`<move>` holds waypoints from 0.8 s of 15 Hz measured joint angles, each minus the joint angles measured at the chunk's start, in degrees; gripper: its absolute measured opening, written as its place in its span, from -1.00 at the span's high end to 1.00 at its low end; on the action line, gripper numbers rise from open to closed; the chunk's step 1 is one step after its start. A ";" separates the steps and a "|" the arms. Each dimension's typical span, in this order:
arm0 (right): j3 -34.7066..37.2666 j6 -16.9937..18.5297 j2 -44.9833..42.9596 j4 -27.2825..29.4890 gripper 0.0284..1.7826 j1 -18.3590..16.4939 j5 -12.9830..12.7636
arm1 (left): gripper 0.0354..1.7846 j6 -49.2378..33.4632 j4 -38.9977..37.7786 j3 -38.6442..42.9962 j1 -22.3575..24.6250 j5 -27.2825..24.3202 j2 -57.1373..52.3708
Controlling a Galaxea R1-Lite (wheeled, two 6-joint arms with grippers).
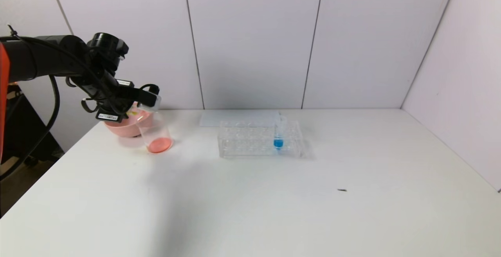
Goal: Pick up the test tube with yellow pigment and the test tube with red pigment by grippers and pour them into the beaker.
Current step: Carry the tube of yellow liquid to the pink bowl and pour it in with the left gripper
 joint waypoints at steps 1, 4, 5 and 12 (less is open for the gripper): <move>0.00 0.00 0.00 0.00 -0.91 0.00 0.02 | 0.53 0.01 -0.05 0.00 -0.18 0.09 0.07; 0.00 0.00 0.00 0.00 -0.91 -0.02 0.00 | 0.53 0.33 -0.05 0.00 -0.49 1.02 0.16; 0.00 0.00 0.00 0.00 -0.91 -0.02 0.00 | 0.53 0.33 -0.07 0.00 -0.55 1.51 0.16; 0.00 0.00 0.00 0.00 -0.91 -0.02 0.00 | 0.53 0.78 -0.33 0.00 -1.32 2.82 0.18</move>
